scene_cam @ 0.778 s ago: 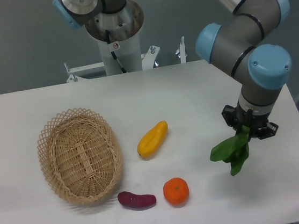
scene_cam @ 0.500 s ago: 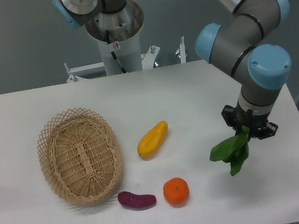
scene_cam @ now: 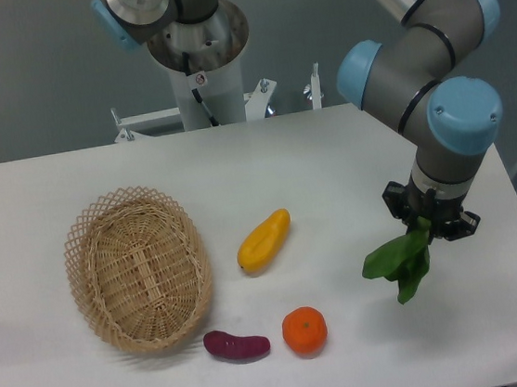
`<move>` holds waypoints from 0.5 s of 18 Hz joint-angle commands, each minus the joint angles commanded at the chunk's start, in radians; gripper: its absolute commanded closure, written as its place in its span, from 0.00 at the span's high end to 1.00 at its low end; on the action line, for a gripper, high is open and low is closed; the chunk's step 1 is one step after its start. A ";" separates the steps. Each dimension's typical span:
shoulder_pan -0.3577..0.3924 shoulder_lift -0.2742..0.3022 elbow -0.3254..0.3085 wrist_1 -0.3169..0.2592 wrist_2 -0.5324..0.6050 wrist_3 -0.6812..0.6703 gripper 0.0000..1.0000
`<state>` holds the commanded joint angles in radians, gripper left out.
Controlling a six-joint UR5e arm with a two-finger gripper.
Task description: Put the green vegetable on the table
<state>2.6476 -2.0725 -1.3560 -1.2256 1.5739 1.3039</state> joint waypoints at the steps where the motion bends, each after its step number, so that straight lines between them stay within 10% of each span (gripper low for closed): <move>1: 0.002 0.006 -0.011 -0.002 0.000 0.000 0.23; 9: -0.009 0.138 -0.216 0.017 -0.021 0.093 0.23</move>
<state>2.6384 -1.9346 -1.5720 -1.2088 1.5524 1.3971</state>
